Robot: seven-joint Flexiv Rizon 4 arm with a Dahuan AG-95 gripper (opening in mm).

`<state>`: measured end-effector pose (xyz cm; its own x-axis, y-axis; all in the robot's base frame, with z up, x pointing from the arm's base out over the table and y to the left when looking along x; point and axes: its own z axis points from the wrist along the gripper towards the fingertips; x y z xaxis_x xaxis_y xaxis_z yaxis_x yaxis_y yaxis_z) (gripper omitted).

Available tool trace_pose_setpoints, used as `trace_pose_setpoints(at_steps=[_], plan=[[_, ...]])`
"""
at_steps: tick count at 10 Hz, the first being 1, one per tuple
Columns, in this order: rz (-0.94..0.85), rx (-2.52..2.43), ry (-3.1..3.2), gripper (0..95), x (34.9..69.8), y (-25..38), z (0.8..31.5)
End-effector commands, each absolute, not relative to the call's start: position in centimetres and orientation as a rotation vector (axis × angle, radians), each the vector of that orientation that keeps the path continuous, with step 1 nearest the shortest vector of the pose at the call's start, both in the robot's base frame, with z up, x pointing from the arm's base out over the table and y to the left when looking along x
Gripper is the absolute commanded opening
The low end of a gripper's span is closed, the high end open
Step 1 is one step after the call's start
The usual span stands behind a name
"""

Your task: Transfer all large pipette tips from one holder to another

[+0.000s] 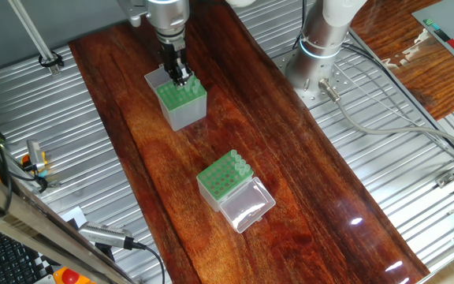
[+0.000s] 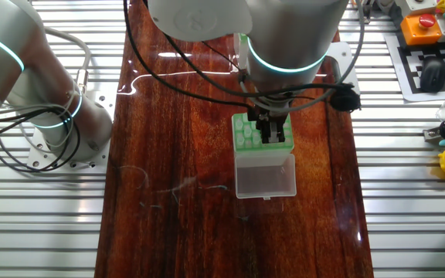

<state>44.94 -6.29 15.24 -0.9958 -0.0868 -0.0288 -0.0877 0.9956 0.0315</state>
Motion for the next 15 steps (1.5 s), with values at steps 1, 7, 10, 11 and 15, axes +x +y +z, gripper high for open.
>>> trace_pose_setpoints(at_steps=[1, 7, 10, 11, 15], plan=[[0.047, -0.152, 3.113, 0.0, 45.0, -6.3, 16.0], [0.053, -0.187, 3.12, 0.0, 44.6, -6.3, 20.5], [0.054, -0.19, 3.121, 0.0, 44.2, -5.7, 22.4], [0.056, -0.19, 3.121, 0.0, 44.1, -5.6, 22.9], [0.063, -0.205, 3.121, 0.0, 44.1, -5.6, 24.4]])
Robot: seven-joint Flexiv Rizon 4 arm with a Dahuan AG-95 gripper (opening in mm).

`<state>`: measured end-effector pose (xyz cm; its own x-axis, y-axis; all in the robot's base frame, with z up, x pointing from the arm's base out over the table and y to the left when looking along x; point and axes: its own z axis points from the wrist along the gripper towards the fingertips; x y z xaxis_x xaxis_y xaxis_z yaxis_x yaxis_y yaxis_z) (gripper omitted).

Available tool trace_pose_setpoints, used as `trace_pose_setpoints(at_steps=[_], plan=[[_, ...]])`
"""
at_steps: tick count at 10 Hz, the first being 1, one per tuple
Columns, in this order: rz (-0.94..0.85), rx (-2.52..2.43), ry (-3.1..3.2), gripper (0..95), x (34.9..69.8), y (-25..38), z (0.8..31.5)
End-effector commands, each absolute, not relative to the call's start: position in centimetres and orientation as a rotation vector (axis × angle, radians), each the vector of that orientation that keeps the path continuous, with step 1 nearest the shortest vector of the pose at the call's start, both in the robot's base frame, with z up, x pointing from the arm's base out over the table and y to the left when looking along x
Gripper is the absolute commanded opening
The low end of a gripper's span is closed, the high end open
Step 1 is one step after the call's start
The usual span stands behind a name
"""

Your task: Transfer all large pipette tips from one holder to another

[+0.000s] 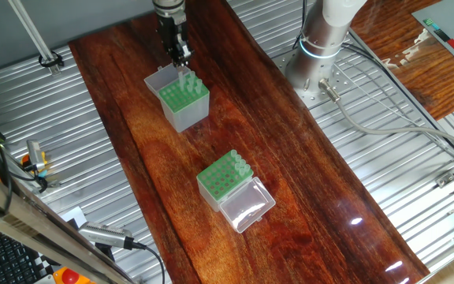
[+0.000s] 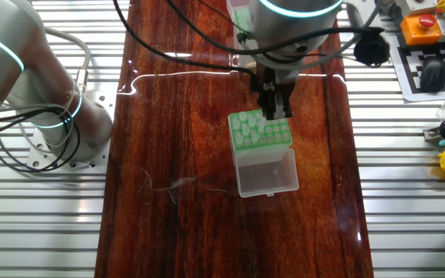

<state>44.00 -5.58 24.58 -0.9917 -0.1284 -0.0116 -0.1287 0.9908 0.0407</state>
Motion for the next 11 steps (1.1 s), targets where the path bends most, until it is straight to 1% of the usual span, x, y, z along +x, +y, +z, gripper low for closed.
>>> trace_pose_setpoints(at_steps=[1, 9, 10, 11], plan=[[0.064, -0.209, 3.119, 0.0, 44.1, -5.6, 24.4], [0.044, -0.306, 3.092, 0.0, 44.1, -5.6, 24.4], [0.045, -0.308, 3.094, 0.0, 44.0, -5.5, 24.8], [0.045, -0.309, 3.094, 0.0, 43.8, -5.3, 26.3]])
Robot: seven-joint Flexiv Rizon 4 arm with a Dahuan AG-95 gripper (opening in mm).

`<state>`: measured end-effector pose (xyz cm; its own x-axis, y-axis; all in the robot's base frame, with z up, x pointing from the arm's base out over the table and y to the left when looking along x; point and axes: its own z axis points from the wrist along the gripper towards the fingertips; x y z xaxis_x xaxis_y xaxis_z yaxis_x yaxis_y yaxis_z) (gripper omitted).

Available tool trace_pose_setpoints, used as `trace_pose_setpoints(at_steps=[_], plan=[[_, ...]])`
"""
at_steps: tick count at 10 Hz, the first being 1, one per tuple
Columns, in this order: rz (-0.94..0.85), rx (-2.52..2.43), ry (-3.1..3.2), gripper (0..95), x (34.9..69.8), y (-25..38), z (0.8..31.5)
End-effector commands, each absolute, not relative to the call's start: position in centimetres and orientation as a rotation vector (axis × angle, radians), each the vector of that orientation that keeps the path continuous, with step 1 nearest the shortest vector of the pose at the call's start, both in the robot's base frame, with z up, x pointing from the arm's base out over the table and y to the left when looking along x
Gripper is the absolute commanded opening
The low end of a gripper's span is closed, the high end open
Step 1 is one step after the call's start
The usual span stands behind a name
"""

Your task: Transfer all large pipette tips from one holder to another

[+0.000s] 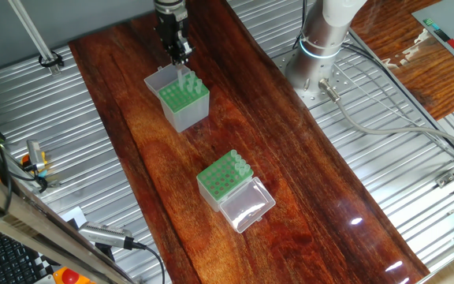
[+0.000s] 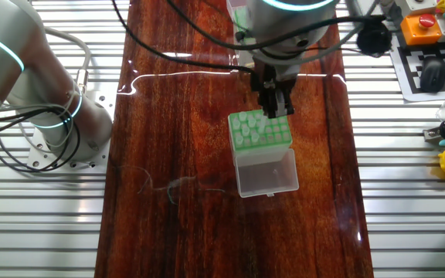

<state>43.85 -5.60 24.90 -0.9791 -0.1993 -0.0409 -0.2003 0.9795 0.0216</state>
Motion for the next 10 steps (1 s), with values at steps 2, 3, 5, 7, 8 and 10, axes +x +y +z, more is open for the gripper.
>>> trace_pose_setpoints(at_steps=[2, 3, 5, 7, 8, 10], plan=[[0.042, -0.302, 3.094, 0.0, 43.4, -4.5, 29.3], [0.042, -0.302, 3.095, 0.0, 43.4, -4.3, 30.3], [0.049, -0.297, 3.098, 0.0, 43.4, -3.6, 32.3], [0.055, -0.274, 3.103, 0.0, 43.4, -3.6, 32.3], [0.047, -0.227, 3.102, 0.0, 43.4, -3.6, 32.3], [0.034, -0.184, 3.103, 0.0, 43.4, -3.6, 32.3]])
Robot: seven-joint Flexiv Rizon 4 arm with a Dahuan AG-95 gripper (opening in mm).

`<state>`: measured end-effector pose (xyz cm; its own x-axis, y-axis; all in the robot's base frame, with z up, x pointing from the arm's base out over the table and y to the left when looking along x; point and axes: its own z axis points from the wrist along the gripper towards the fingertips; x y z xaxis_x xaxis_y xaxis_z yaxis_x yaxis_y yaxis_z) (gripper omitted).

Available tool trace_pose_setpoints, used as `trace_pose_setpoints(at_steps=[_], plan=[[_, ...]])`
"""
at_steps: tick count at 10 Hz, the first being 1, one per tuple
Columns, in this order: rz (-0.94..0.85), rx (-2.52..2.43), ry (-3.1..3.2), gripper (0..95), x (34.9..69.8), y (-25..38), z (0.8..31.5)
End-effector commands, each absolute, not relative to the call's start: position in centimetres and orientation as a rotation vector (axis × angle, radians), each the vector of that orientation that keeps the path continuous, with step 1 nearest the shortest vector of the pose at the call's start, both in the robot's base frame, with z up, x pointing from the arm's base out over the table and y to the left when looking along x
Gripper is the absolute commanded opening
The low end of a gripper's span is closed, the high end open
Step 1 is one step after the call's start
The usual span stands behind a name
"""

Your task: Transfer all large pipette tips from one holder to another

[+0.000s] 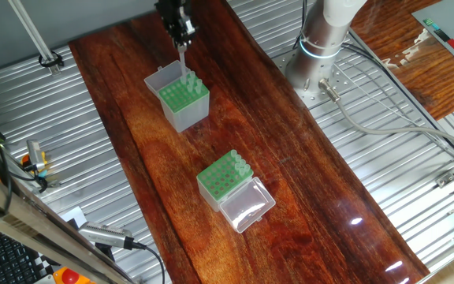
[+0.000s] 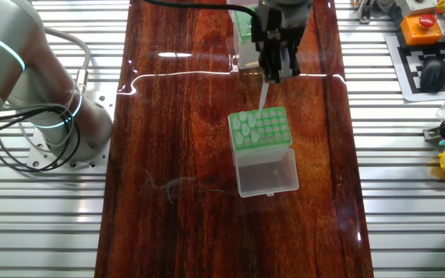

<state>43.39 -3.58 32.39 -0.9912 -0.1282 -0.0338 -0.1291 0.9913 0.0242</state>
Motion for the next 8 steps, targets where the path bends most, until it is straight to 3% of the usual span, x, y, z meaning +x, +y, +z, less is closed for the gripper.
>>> trace_pose_setpoints(at_steps=[1, 6, 8], plan=[[0.036, -0.24, 3.1, 0.0, 43.4, -3.6, 32.3], [0.068, -0.457, 3.09, 0.0, 43.4, -3.6, 32.3], [0.072, -0.385, 3.095, 0.0, 43.9, 0.1, 31.9]])
